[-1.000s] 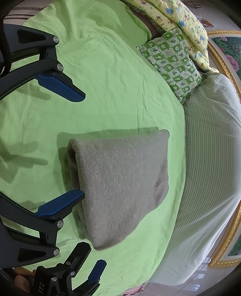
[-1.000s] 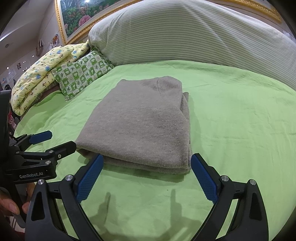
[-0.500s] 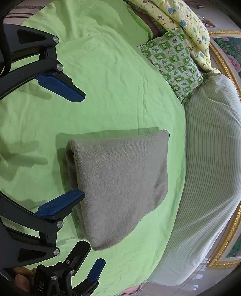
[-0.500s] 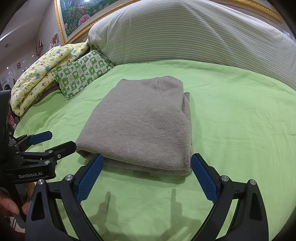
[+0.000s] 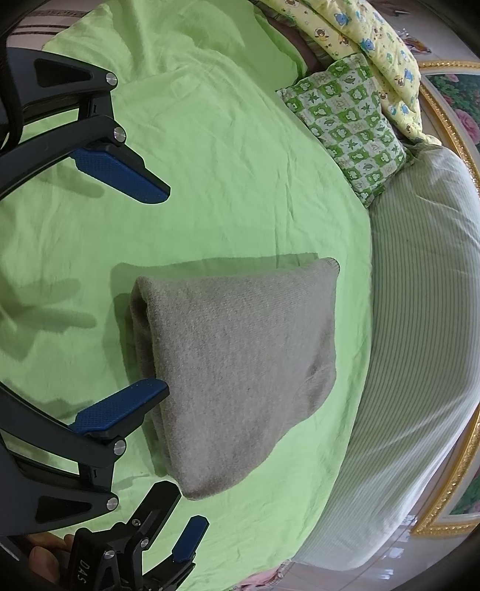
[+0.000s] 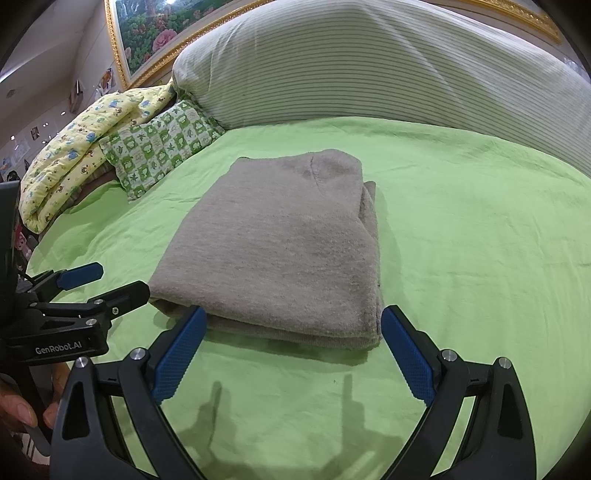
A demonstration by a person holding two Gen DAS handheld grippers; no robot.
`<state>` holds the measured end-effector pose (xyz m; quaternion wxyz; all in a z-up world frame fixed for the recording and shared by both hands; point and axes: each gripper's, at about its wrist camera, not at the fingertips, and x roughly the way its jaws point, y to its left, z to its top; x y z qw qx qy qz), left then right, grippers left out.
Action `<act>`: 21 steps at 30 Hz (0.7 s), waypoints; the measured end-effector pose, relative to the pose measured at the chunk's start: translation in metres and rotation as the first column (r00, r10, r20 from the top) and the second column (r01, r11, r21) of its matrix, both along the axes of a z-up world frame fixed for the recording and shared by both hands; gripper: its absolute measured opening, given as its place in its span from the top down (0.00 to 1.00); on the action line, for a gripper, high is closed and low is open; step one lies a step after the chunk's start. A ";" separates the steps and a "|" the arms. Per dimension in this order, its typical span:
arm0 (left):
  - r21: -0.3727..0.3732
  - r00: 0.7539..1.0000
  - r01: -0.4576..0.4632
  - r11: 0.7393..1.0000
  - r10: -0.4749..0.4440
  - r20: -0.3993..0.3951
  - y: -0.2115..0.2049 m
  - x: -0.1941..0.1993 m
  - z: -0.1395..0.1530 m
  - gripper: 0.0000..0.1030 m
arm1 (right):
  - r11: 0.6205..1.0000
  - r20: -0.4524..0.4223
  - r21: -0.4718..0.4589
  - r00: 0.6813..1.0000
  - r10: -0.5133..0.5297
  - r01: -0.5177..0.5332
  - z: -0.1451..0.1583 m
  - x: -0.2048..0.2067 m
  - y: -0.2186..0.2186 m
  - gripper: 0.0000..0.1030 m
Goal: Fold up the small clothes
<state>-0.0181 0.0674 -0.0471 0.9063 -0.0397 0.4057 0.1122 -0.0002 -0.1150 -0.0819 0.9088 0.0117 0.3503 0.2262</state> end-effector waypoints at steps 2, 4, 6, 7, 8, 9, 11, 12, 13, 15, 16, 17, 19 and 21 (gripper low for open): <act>-0.001 1.000 0.001 1.000 -0.001 -0.001 0.000 0.000 0.000 0.06 | 1.000 -0.001 0.001 1.000 -0.001 0.001 0.000 0.000 -0.001 0.07; -0.001 1.000 0.002 1.000 -0.002 -0.002 0.000 0.001 0.000 0.06 | 1.000 0.001 0.000 1.000 -0.001 0.001 0.000 0.000 -0.001 0.07; -0.004 1.000 0.002 1.000 -0.002 -0.004 -0.001 0.001 -0.001 0.06 | 1.000 0.001 0.001 1.000 -0.001 0.001 0.000 -0.001 0.000 0.07; -0.004 1.000 0.002 1.000 -0.002 -0.007 -0.001 0.001 -0.001 0.06 | 1.000 0.001 0.000 1.000 -0.002 0.002 0.000 -0.001 -0.001 0.07; -0.005 1.000 0.003 1.000 -0.003 -0.008 0.000 0.002 -0.001 0.06 | 1.000 0.002 0.000 1.000 -0.002 0.002 0.000 -0.001 -0.001 0.07; -0.005 1.000 0.005 1.000 -0.005 -0.009 0.000 0.002 -0.002 0.06 | 1.000 0.003 0.001 1.000 -0.002 0.002 0.000 -0.001 -0.001 0.07; -0.003 1.000 0.005 1.000 -0.005 -0.008 0.001 0.002 -0.002 0.06 | 1.000 0.001 0.002 1.000 -0.003 0.003 0.000 -0.002 -0.001 0.07; -0.004 1.000 0.005 1.000 -0.005 -0.009 0.001 0.002 -0.002 0.06 | 1.000 0.000 0.002 1.000 -0.004 0.004 0.000 -0.002 -0.001 0.07; -0.005 1.000 0.004 1.000 -0.004 -0.009 0.000 0.002 -0.002 0.06 | 1.000 0.000 0.004 1.000 -0.005 0.005 0.000 -0.002 -0.001 0.07; -0.010 1.000 0.005 1.000 -0.005 -0.011 0.001 0.002 -0.002 0.06 | 1.000 0.001 0.004 1.000 -0.005 0.005 0.001 -0.003 0.000 0.07; -0.009 1.000 0.007 1.000 -0.007 -0.012 0.001 0.003 -0.002 0.06 | 1.000 0.001 0.004 1.000 -0.004 0.004 0.001 -0.002 -0.001 0.07; -0.009 1.000 0.008 1.000 -0.008 -0.013 0.002 0.003 -0.002 0.06 | 1.000 0.002 0.004 1.000 -0.003 0.003 0.001 -0.002 0.000 0.07; -0.010 1.000 0.009 1.000 -0.009 -0.014 0.003 0.003 -0.002 0.06 | 1.000 0.002 0.003 1.000 -0.004 0.004 0.001 -0.003 0.000 0.07; -0.011 1.000 0.009 1.000 -0.009 -0.015 0.004 0.004 -0.003 0.06 | 1.000 0.002 0.005 1.000 -0.003 0.003 0.002 -0.003 0.000 0.07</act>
